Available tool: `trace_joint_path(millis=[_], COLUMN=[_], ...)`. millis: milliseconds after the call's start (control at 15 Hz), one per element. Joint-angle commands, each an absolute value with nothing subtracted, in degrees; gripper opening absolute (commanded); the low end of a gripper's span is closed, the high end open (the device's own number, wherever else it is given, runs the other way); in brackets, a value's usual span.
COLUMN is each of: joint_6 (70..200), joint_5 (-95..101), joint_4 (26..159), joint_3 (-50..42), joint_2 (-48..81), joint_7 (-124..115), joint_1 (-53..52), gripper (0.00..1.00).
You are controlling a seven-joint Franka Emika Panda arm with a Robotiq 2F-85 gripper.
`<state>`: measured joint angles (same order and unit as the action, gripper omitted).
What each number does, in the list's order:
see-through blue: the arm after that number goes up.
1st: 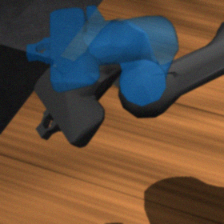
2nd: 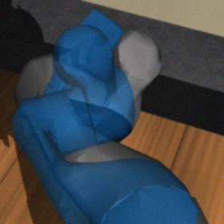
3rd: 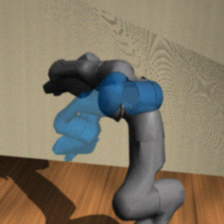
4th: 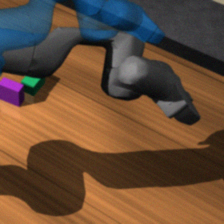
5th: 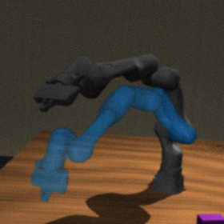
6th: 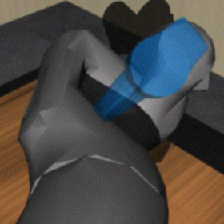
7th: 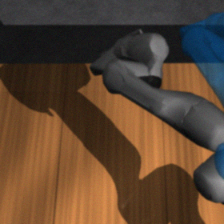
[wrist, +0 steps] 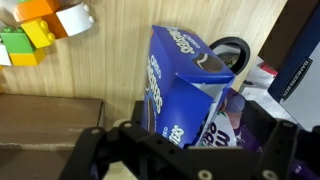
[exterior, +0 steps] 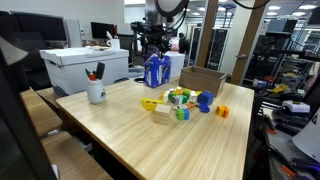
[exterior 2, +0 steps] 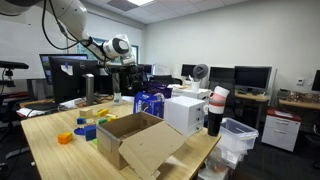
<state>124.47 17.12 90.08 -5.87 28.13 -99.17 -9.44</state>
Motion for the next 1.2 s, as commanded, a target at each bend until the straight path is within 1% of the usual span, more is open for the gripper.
trace_joint_path(millis=[0,667,1133], joint_6=[126.3,125.6,122.0], joint_5=[15.7,14.2,11.1], joint_4=[88.6,83.8,80.8], joint_3=[-5.5,-5.6,-5.2], joint_2=[29.7,34.4,37.2], joint_7=[-96.5,-93.1,-89.9], joint_1=[-8.0,-7.2,-6.9], gripper=[1.0,1.0,1.0])
